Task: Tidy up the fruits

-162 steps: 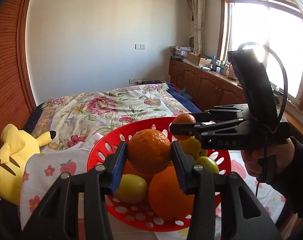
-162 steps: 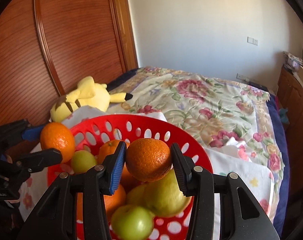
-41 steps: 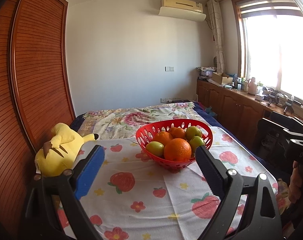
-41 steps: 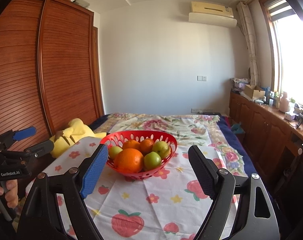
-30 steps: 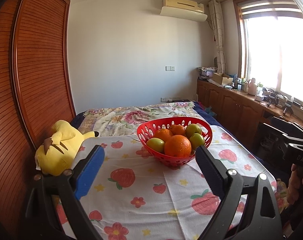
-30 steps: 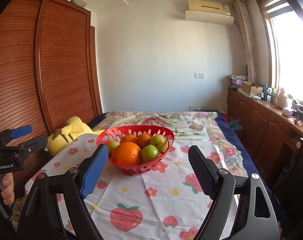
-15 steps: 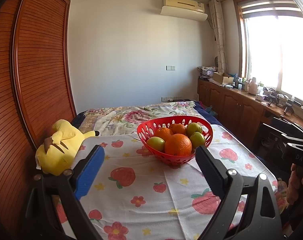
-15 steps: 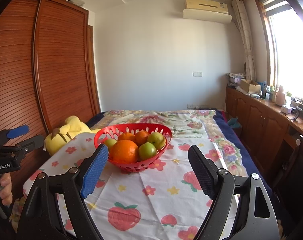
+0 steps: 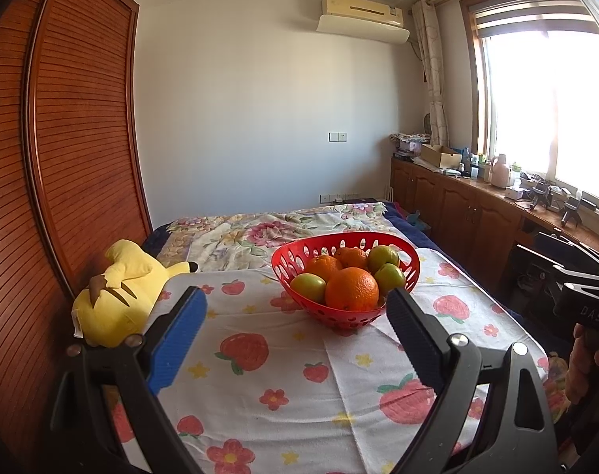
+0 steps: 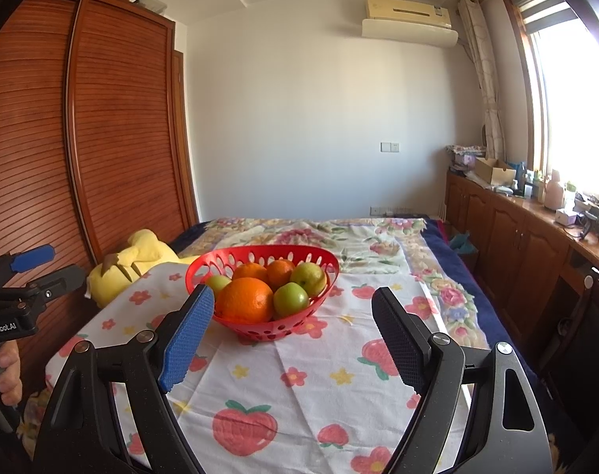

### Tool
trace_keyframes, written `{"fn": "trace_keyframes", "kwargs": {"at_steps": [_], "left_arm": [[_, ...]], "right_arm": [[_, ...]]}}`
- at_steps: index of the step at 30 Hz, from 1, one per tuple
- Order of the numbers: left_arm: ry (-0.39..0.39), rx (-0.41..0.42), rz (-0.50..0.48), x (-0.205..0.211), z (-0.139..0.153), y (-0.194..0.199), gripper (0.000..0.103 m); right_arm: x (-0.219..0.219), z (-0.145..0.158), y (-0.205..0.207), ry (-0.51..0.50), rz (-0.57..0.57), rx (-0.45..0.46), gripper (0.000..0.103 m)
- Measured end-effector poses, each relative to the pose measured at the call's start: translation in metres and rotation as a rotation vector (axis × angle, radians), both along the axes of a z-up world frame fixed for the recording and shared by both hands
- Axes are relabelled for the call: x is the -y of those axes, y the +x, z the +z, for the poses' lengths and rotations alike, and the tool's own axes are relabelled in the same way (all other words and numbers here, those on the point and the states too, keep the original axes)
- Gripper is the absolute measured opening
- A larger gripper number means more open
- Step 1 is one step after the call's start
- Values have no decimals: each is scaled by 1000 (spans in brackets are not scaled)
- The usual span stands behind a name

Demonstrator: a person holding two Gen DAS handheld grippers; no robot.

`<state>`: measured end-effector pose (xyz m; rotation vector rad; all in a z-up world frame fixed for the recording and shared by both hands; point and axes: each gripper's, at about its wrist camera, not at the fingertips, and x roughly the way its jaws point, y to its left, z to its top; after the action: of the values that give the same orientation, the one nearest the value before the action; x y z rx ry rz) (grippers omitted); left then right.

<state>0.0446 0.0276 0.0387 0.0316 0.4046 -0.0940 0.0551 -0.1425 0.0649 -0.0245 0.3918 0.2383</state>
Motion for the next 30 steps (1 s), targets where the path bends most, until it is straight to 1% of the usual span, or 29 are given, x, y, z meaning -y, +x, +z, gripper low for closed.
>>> {"fn": "trace_keyframes", "kwargs": {"at_steps": [4,30], "left_arm": [[14,7,9,2,1,-1,93],[8,11,1,2,5,-5,93]], "right_arm": [[0,0,0,-1,1,0,84],[1,0,1,0,-1,-1,84]]}}
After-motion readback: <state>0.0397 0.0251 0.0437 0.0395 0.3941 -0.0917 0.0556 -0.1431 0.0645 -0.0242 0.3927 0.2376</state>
